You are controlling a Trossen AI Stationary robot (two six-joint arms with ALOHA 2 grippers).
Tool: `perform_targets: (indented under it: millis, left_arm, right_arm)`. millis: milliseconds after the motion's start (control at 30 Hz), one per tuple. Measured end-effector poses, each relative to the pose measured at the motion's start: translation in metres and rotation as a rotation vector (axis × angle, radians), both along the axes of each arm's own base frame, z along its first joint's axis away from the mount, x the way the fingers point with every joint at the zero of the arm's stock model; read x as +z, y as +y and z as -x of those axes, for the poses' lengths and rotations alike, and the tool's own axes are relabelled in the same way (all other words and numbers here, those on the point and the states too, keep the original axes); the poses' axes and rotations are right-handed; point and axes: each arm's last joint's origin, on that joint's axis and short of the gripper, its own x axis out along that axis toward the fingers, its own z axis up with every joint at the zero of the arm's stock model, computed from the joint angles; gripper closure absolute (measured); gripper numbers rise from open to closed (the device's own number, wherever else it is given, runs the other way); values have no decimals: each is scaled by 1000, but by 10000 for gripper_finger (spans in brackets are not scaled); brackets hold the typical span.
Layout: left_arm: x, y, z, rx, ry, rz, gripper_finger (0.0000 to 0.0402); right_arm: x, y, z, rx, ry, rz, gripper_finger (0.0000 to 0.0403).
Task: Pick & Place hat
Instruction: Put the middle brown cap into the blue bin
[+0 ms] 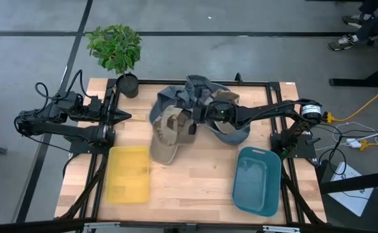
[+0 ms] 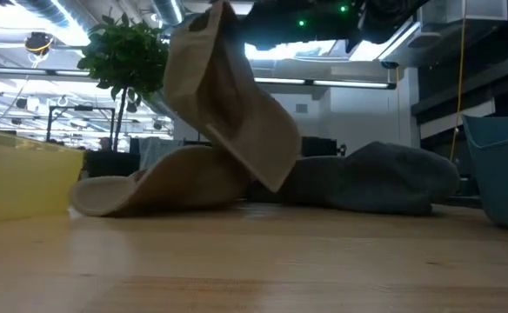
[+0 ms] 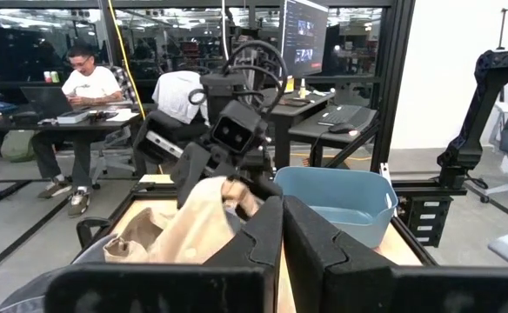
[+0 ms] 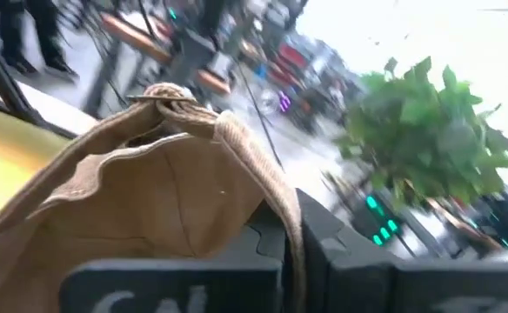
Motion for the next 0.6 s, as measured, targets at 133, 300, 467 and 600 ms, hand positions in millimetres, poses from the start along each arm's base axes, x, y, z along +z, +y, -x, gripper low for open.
perform_targets:
  millis: [133, 300, 467, 600]
  left_arm:
    - [0, 0, 0, 0, 0, 0, 389]
    - [1, 0, 0, 0, -8, 0, 392]
    - [3, 0, 0, 0, -36, 0, 393]
    - [8, 2, 0, 73, -79, 3, 390]
  right_arm:
    - [9, -4, 2, 60, -98, -3, 393]
    - [15, -7, 4, 76, -159, 12, 393]
    - [18, -7, 4, 76, -190, 19, 393]
    - [22, -7, 5, 76, -228, 29, 393]
